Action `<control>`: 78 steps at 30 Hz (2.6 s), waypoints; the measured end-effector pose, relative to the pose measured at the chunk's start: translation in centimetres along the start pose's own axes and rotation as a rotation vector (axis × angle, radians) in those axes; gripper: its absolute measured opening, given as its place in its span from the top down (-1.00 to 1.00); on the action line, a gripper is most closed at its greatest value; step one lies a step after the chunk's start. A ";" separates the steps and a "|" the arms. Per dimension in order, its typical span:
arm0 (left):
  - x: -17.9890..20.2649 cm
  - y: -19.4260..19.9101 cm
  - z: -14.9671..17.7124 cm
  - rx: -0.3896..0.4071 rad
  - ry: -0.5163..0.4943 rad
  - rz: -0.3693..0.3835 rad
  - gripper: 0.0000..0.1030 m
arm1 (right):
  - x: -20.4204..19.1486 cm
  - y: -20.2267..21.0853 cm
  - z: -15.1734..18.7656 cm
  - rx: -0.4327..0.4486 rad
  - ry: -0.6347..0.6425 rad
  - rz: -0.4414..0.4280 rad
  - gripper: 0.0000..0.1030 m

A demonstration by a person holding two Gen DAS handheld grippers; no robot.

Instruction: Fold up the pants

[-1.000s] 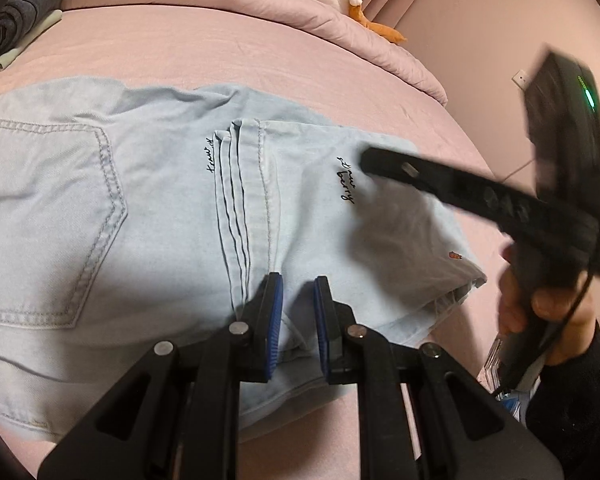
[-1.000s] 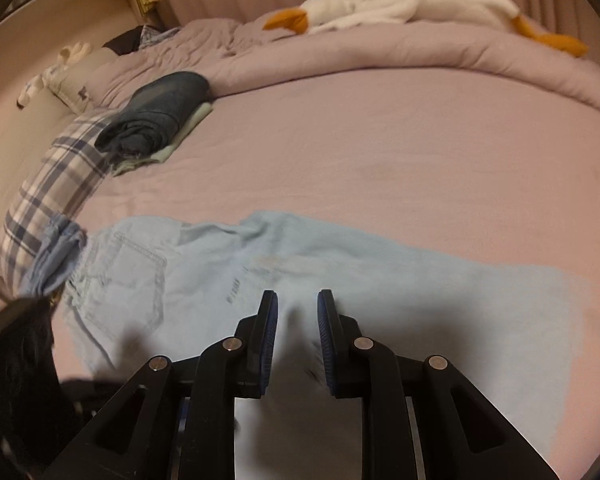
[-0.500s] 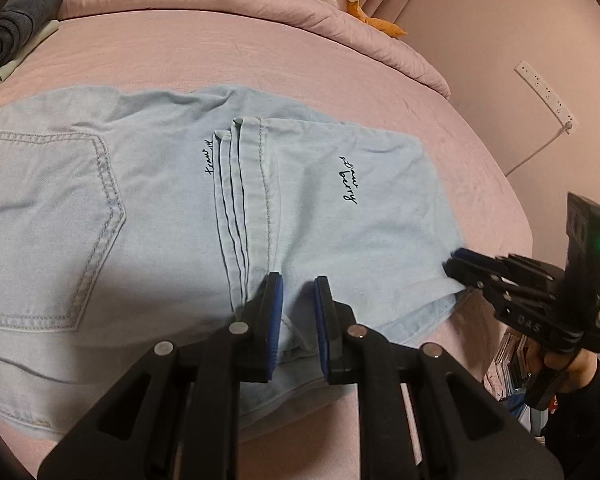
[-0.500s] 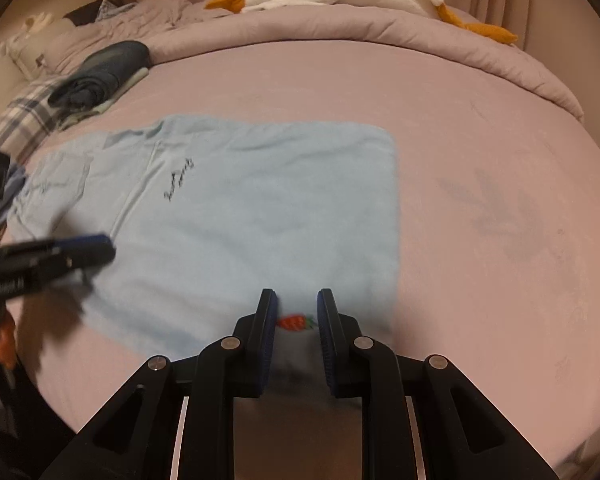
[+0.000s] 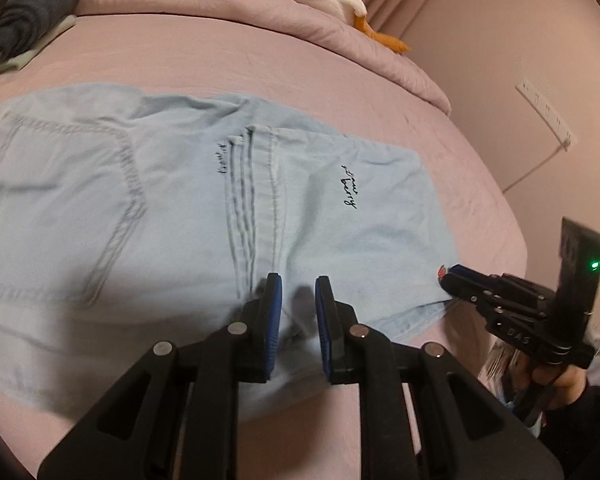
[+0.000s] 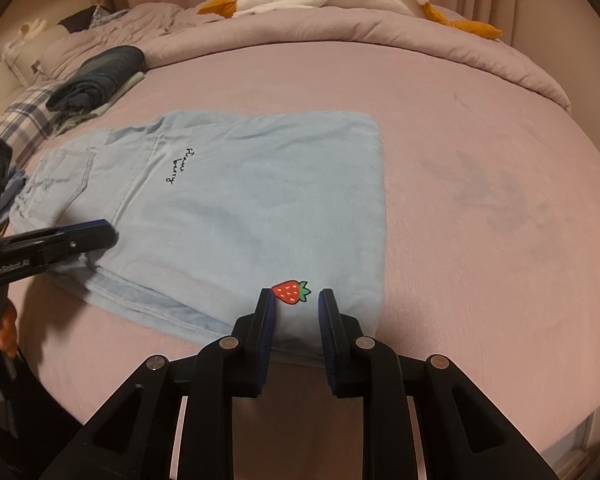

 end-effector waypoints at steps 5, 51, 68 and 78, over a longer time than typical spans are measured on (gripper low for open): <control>-1.2 2.2 1.3 0.033 0.029 -0.078 -0.11 | -0.1 0.0 0.2 0.006 -0.006 0.014 0.58; -15.3 11.9 6.5 0.255 0.682 0.183 -0.39 | -13.2 -1.3 -3.7 0.009 0.181 -0.082 0.43; -18.7 11.7 1.6 0.375 0.665 0.199 -0.44 | -12.8 -1.9 -3.9 0.003 0.164 -0.107 0.43; -19.8 11.4 2.3 0.353 0.688 0.154 0.26 | -14.9 -3.0 -6.3 0.007 0.204 -0.127 0.43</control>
Point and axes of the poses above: each gripper's, at about its wrist camera, not at the fingertips, and y roughly against the way its jaws point, x to its right, z to its underside, the point moved 8 cm from there along -y, roughly the way its jaws point, and after that the axes turned 10 degrees about -x, right-handed, at the moved point
